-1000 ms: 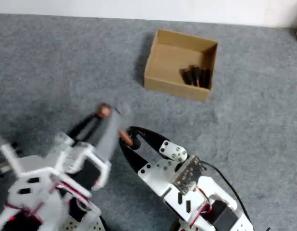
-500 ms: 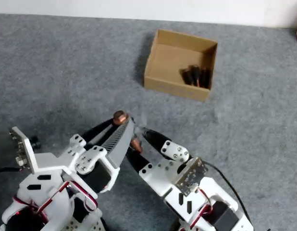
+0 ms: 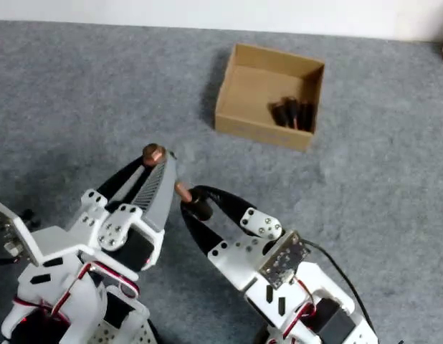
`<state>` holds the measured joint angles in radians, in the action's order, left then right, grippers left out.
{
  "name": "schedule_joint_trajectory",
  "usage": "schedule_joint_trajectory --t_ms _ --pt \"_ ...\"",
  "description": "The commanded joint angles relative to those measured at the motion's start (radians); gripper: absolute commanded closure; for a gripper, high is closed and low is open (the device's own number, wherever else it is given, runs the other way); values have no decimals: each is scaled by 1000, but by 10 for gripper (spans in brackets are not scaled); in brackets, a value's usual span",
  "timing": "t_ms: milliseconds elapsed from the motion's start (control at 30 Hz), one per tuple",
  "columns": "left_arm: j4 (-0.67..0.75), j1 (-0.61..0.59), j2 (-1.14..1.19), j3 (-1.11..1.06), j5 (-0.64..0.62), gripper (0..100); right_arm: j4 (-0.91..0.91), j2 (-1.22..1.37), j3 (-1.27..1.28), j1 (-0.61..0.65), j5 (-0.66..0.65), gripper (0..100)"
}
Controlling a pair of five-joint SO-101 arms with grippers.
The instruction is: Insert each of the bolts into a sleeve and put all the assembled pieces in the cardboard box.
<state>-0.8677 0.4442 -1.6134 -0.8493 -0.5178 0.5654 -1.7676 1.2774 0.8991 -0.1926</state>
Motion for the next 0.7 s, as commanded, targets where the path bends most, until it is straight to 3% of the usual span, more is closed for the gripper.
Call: schedule_joint_trajectory --t_ms 0,567,667 --pt "-3 -10 1 -36 6 996 -22 -2 -12 -8 -5 994" --pt "6 51 1 -56 6 996 -25 -4 25 35 -6 994" --pt "-49 51 1 -56 6 996 -25 -4 25 35 -6 994"
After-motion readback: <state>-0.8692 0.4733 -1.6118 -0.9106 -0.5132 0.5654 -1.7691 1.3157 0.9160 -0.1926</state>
